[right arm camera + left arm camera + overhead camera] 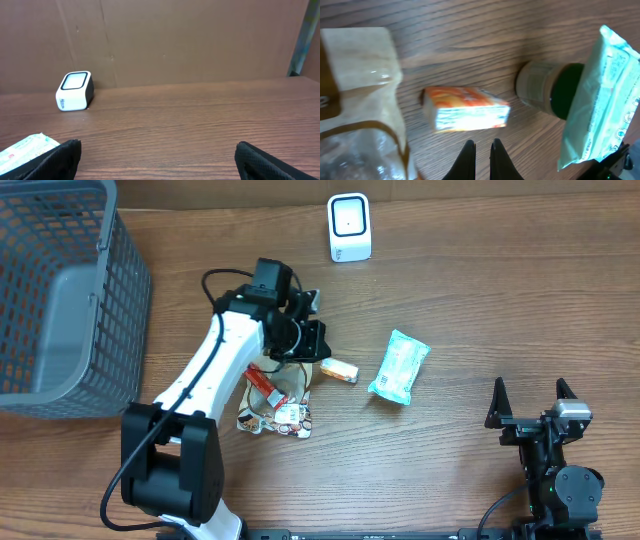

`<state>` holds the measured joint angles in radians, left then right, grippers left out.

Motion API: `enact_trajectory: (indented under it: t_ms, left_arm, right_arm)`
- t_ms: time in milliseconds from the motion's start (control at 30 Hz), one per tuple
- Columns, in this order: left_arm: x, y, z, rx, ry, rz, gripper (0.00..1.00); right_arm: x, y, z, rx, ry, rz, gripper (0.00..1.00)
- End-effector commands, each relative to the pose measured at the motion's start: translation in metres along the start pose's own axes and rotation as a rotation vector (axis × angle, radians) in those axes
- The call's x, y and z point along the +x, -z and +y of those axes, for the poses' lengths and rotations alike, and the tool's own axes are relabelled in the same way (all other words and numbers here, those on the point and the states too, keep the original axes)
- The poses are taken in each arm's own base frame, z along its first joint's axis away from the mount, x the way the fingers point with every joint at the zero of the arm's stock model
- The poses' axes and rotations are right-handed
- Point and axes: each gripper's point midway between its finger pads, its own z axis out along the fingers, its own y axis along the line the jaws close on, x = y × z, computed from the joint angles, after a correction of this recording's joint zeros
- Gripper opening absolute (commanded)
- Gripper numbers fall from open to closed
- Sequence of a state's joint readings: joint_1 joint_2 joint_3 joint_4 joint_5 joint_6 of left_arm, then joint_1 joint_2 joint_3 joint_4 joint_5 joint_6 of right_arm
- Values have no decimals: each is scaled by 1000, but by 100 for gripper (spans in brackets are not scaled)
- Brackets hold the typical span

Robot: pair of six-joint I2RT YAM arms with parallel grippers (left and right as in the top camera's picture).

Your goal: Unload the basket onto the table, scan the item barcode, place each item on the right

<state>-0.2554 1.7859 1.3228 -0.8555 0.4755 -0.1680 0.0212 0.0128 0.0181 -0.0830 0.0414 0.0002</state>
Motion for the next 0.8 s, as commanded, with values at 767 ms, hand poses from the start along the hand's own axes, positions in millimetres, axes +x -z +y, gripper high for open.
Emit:
enact_trajectory:
  t_ms: [767]
  left_arm:
    - [-7, -34, 0, -323, 9, -66, 4]
  right_arm:
    - [1, 0, -2, 12, -4, -5, 100]
